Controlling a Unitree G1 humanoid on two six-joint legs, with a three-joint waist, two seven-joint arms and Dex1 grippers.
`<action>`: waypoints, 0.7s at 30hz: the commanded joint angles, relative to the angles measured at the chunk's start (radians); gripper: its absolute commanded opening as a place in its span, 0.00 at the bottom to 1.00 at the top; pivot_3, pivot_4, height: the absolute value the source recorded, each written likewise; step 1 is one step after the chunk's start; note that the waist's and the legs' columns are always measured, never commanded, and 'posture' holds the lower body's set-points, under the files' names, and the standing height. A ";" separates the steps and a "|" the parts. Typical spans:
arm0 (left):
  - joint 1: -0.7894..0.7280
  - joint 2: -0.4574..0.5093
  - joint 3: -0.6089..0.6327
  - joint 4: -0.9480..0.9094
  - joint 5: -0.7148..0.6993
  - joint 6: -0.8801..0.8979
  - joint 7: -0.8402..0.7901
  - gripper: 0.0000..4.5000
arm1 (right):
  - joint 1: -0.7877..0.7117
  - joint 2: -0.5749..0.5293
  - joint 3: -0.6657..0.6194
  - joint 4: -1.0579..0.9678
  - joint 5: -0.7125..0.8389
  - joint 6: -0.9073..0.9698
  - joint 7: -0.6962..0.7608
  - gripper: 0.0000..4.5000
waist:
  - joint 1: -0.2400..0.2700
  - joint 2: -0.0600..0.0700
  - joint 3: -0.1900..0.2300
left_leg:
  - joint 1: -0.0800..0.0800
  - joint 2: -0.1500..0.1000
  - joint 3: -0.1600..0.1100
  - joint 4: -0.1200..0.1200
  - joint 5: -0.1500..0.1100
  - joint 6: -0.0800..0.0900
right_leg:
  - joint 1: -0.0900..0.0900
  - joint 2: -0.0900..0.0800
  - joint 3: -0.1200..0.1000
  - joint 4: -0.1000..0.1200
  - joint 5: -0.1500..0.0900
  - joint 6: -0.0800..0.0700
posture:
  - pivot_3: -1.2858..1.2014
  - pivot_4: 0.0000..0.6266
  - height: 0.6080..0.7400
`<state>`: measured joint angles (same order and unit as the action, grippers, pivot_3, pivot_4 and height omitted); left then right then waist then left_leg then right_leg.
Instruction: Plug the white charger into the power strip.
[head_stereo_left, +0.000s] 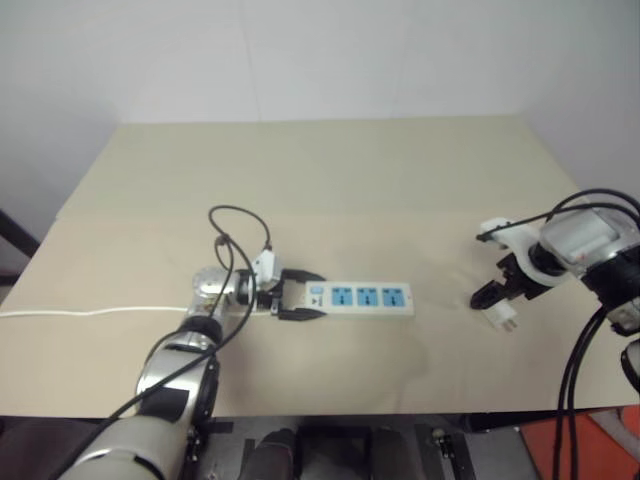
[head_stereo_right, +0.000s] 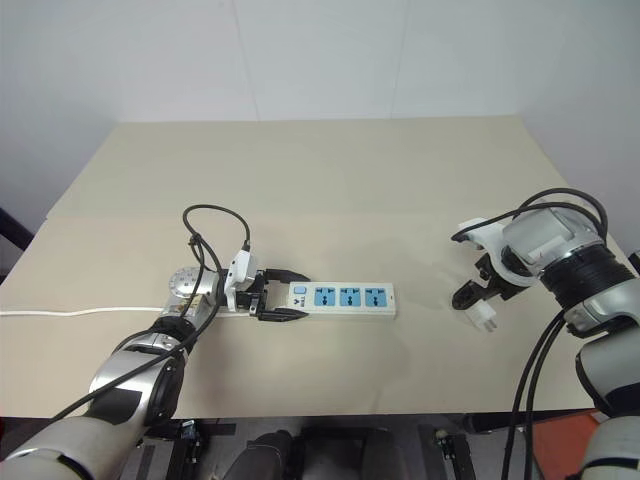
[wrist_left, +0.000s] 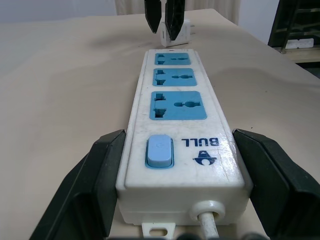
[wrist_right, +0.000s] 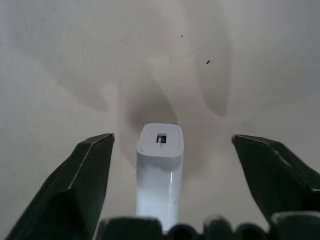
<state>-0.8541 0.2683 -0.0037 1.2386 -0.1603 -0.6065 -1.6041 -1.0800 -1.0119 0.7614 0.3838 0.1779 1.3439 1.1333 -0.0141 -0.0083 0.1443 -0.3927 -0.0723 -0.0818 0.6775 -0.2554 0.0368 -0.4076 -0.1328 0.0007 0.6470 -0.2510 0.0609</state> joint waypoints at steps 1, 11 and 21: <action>0.015 0.000 -0.025 0.001 0.023 -0.002 -0.010 0.72 | -0.004 -0.013 -0.027 -0.005 -0.017 0.012 0.008 0.74 | 0.000 0.000 0.000 | 0.000 0.000 0.000 0.000 0.000 0.000 | 0.000 0.000 0.000 0.000 0.000 0.000 | 0.52 0.24 1.00; 0.018 0.000 -0.025 0.000 0.022 0.000 -0.010 0.72 | 0.036 -0.031 -0.023 -0.054 -0.017 0.021 0.021 0.25 | 0.000 0.000 0.000 | 0.000 0.000 0.000 0.000 0.000 0.000 | 0.000 0.000 0.000 0.000 0.000 0.000 | 0.52 0.24 1.00; 0.012 0.004 -0.035 -0.005 0.020 0.009 -0.010 0.72 | 0.001 -0.067 -0.124 -0.230 -0.010 -0.026 0.003 0.25 | 0.000 0.000 0.000 | 0.000 0.000 0.000 0.000 0.000 0.000 | -0.001 0.000 0.001 0.000 0.000 0.000 | 0.52 0.24 1.00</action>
<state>-0.8530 0.2709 -0.0056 1.2342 -0.1603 -0.6040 -1.6052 -1.0491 -1.0566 0.7004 0.2231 0.1701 1.3386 1.1421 -0.0143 -0.0081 0.1442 -0.3930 -0.0722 -0.0814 0.6774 -0.2555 0.0367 -0.4091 -0.1328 0.0015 0.6469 -0.2510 0.0610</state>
